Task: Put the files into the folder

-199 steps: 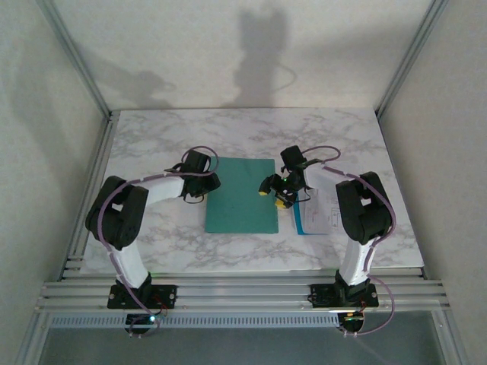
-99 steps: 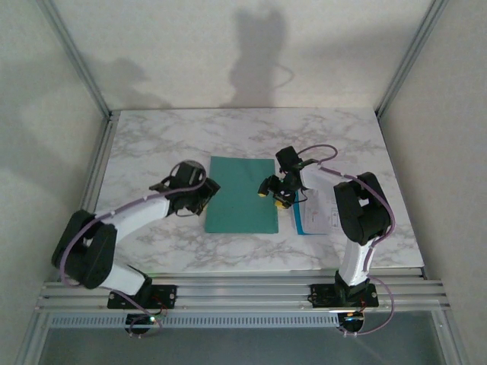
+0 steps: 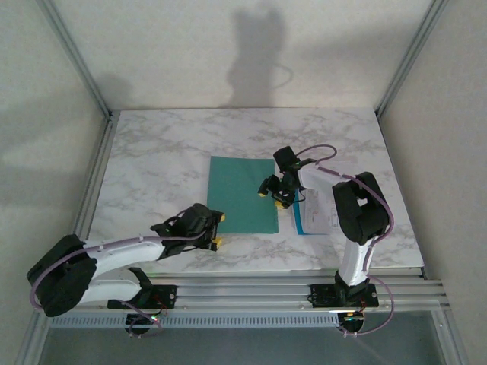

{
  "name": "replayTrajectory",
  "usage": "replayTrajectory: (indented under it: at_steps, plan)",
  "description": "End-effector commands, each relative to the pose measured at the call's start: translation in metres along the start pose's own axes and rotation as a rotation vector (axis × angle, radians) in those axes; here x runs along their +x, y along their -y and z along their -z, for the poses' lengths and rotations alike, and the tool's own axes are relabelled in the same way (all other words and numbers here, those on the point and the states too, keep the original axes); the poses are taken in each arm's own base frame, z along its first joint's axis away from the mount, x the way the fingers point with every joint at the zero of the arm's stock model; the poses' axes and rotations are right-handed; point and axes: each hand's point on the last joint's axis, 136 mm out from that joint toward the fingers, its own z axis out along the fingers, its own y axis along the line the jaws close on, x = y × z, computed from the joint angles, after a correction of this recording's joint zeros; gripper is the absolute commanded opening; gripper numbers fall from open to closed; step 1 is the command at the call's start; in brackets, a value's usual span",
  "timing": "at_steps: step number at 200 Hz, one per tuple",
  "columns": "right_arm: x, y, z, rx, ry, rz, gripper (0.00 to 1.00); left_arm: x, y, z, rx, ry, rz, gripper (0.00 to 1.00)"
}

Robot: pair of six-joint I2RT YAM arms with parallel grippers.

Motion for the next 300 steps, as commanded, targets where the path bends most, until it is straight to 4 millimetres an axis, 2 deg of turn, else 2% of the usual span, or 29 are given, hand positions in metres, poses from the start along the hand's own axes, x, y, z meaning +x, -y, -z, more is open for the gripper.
replayTrajectory:
  at_steps: [1, 71, 112, 146, 179, 209, 256, 300]
  plan:
    - [0.024, 0.037, -0.020, 0.145, -0.094, -0.042, 0.64, 0.000, 0.016, -0.005, 0.109, 0.029, 0.148, 0.70]
    - [0.028, 0.039, -0.022, 0.142, -0.115, -0.033, 0.64, -0.003, 0.011, -0.013, 0.141, 0.074, 0.154, 0.62]
    - [0.027, 0.038, -0.021, 0.139, -0.111, -0.033, 0.64, 0.002, 0.005, -0.010, 0.095, 0.080, 0.148, 0.66]
    - [0.026, 0.037, -0.020, 0.138, -0.108, -0.038, 0.64, 0.002, -0.005, -0.016, 0.081, 0.068, 0.169, 0.67]
    - [0.028, 0.039, -0.022, 0.139, -0.114, -0.044, 0.64, -0.002, 0.008, -0.020, 0.153, 0.071, 0.184, 0.65]
    - [0.031, 0.042, -0.023, 0.141, -0.120, -0.049, 0.64, -0.005, 0.007, -0.022, 0.159, 0.083, 0.179, 0.60]
    - [0.031, 0.040, -0.025, 0.133, -0.128, -0.041, 0.64, 0.003, 0.025, -0.020, 0.224, 0.058, 0.160, 0.50]
    - [0.033, 0.039, -0.029, 0.123, -0.148, -0.033, 0.64, 0.008, 0.029, -0.019, 0.231, 0.043, 0.129, 0.49]
